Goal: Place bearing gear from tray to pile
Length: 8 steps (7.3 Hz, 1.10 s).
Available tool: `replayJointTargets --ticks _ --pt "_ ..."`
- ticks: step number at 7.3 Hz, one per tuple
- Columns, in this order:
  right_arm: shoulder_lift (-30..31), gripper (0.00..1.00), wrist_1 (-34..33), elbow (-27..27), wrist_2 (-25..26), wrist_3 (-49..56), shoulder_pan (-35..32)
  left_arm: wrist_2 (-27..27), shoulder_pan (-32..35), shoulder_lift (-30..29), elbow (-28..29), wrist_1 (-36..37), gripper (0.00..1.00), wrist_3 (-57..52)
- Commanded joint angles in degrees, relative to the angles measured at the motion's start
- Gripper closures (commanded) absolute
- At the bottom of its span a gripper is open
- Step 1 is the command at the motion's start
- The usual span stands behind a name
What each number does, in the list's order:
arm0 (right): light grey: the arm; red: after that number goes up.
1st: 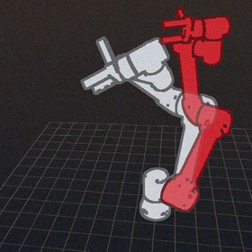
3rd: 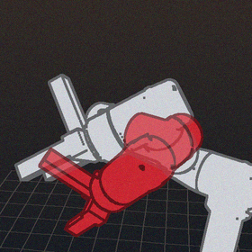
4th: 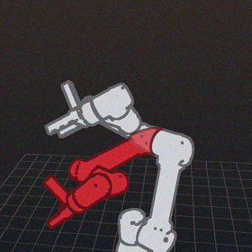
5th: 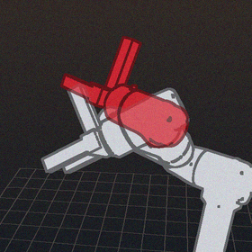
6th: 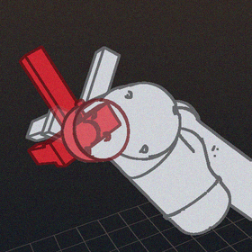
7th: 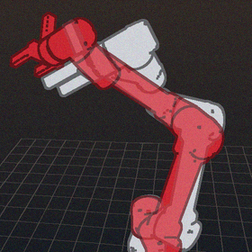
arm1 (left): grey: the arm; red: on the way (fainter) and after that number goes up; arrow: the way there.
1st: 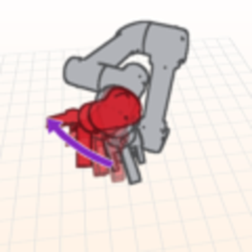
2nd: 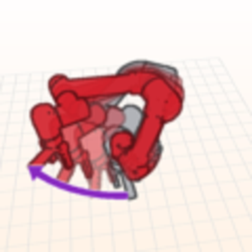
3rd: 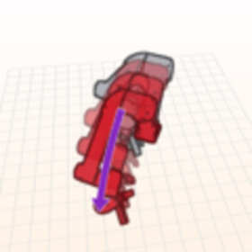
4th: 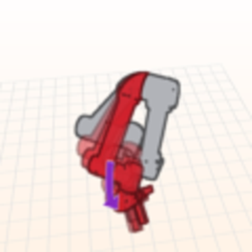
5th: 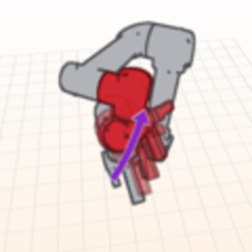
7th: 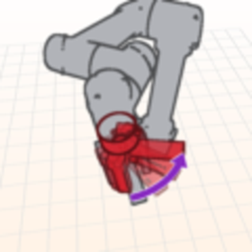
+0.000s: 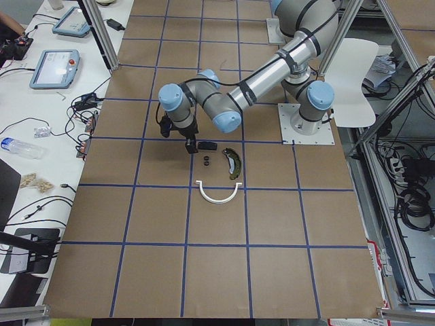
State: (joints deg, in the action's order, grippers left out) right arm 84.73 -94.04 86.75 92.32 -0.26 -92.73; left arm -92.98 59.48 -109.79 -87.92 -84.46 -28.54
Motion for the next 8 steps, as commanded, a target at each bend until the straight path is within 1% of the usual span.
replayJointTargets --ticks 1,2,3,4,5,6,8 --pt "0.0 0.0 0.0 0.0 0.05 0.0 0.0 4.35 5.54 3.24 11.07 -11.92 0.0 5.07" --pt "0.0 0.0 0.0 0.0 -0.04 0.0 0.0 5.17 8.96 4.74 13.28 -13.17 0.0 8.04" --pt "0.0 0.0 0.0 0.0 0.05 0.0 0.0 3.26 13.17 4.67 14.09 -14.32 0.0 8.93" --pt "-0.09 0.0 -0.52 0.0 0.05 0.09 0.44 2.29 17.65 5.02 14.27 -14.5 0.0 14.43" --pt "0.26 0.0 -1.4 0.0 -0.04 -0.17 2.1 2.8 21.26 6.06 14.45 -14.51 0.0 20.05" --pt "0.43 0.0 -1.49 -0.08 -0.21 -0.09 3.59 2.63 24.69 7.81 14.1 -16.94 0.0 19.58" --pt "2.01 0.0 -0.53 -0.69 -0.04 -0.61 2.91 2.54 28.93 9.67 10.51 -16.8 0.0 20.98"
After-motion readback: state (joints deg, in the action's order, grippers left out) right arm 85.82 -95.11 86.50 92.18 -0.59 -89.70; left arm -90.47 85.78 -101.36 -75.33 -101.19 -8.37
